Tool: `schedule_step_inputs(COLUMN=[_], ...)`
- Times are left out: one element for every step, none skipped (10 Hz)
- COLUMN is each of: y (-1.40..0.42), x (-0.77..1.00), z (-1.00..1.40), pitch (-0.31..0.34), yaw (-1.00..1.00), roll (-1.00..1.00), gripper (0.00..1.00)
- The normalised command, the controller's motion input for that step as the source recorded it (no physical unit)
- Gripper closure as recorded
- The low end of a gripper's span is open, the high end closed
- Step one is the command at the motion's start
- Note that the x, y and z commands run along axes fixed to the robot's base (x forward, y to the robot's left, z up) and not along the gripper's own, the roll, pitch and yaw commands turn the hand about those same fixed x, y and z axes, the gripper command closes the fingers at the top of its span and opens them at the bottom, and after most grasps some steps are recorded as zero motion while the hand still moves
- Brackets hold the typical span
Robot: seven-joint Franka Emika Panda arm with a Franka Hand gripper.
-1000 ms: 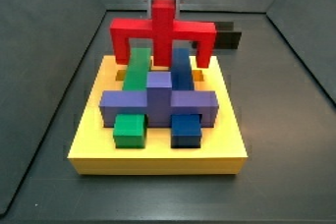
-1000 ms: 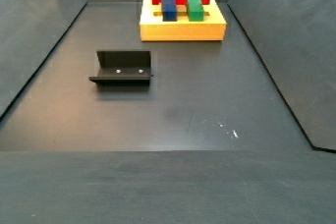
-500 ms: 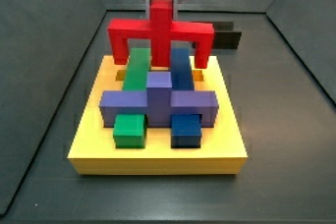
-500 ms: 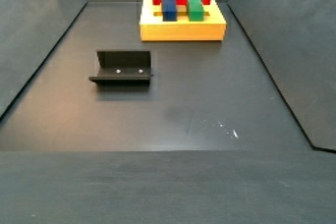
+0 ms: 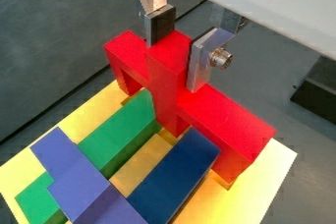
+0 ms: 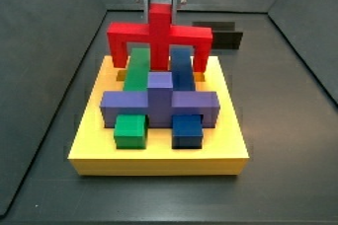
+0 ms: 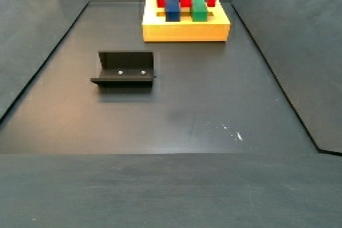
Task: Pick up the red object. Move up. Move to above the board. Insert the red object.
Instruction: Insert the red object.
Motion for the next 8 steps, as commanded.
schedule_step_inputs(y=[-0.03,0.00,0.00,0.00,-0.07,-0.11,-0.10,-0.04], x=[0.00,0.00,0.00,0.00,0.00,0.00,0.00,0.00], z=[-0.13,-0.16,-0.15,-0.14,-0.11,-0.12,-0.15,-0.11], pitch=[-0.060,-0.071,-0.069,-0.074,-0.110,-0.126,-0.149,-0.089], yaw=[0.03,0.03,0.04,0.10,0.19,0.18,0.16,0.07], roll=[0.06,0.04,0.06,0.15,0.17,0.16,0.13,0.09], gripper=[1.00,1.00,1.00,1.00,1.00,1.00,1.00,1.00])
